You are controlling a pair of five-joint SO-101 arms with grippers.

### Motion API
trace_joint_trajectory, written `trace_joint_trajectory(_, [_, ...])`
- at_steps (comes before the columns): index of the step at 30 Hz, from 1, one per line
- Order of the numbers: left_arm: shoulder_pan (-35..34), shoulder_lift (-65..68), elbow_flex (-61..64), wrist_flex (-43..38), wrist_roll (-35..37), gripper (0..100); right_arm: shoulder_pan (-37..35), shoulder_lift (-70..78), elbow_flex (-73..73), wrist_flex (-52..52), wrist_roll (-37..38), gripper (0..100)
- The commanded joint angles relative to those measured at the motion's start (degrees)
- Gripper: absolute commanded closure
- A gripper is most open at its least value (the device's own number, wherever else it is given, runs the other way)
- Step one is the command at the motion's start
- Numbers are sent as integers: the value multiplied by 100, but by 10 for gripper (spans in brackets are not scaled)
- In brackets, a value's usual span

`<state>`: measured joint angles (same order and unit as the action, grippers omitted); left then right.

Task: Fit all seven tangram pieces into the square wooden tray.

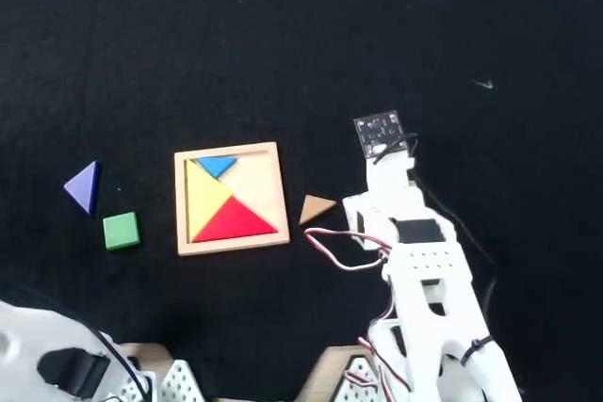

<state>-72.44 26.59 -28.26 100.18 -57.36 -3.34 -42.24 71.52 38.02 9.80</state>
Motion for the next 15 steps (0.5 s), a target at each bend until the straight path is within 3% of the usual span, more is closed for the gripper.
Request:
trace_joint_trajectory(1, [31, -1459, 1042, 53, -1345, 970, -35, -163, -31, -62, -18, 987])
trace_joint_trajectory(5, [40, -2110, 2000, -44, -2611, 967, -35, -163, -31, -62, -18, 987])
trace_joint_trajectory(7, [66, -2127, 2448, -519, -2910, 966, -35, -163, -31, -62, -18, 987])
trace_joint_trajectory(10, [84, -2075, 3046, -1793, -2690, 948, -35, -154, -31, -62, -18, 987])
trace_joint_trajectory(15, [40, -1925, 3943, -3604, -2303, 752, -44, -145, -31, -62, -18, 987])
